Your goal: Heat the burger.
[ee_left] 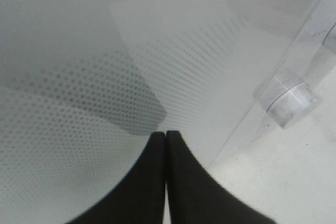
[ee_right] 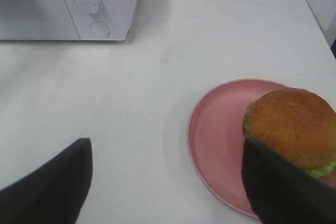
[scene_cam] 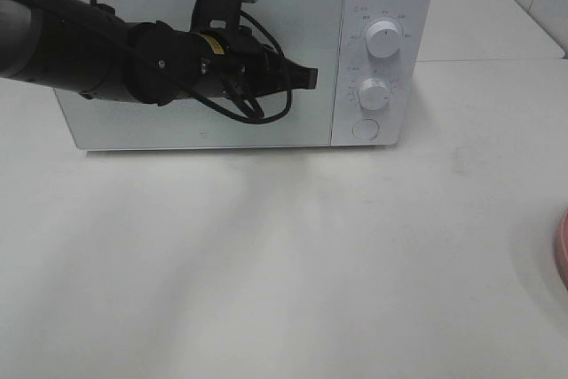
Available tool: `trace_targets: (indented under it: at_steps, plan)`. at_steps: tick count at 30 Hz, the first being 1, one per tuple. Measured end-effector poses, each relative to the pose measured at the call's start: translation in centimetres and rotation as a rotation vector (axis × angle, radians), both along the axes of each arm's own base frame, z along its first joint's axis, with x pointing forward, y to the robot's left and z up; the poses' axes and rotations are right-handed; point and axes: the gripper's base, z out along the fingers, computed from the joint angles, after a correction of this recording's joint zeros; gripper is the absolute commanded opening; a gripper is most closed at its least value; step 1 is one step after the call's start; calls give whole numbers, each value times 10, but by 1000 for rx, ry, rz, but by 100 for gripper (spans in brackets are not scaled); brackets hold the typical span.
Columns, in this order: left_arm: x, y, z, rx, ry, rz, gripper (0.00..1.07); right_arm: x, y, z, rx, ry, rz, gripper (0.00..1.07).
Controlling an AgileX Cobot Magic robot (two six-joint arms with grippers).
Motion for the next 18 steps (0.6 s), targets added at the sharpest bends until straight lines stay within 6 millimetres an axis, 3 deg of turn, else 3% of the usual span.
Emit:
trace_targets:
  at_steps: [5, 7, 8, 9, 10, 11, 12, 13, 14, 18]
  plan:
    - [-3, 1, 11, 6, 39, -13, 5, 0, 0, 0, 0, 0, 0, 75]
    - [-11, 2, 17, 40, 96, -45, 24, 0, 0, 0, 0, 0, 0, 75]
    - [-11, 2, 17, 40, 96, -45, 24, 0, 0, 0, 0, 0, 0, 75]
    - [-17, 2, 19, 71, 138, -72, 46, 0, 0, 0, 0, 0, 0, 75]
    - [-17, 2, 19, 71, 138, -72, 46, 0, 0, 0, 0, 0, 0, 75]
    - [-24, 3, 20, 106, 192, -99, 73, 0, 0, 0, 0, 0, 0, 75]
    - [-27, 4, 20, 128, 230, -113, 88, 0, 0, 0, 0, 0, 0, 75]
    - [-27, 4, 20, 128, 230, -113, 88, 0, 0, 0, 0, 0, 0, 75]
    - [-34, 6, 19, 169, 301, -137, 102, 0, 0, 0, 0, 0, 0, 75]
    - [-53, 14, 20, 263, 479, -190, 100, 0, 0, 0, 0, 0, 0, 75]
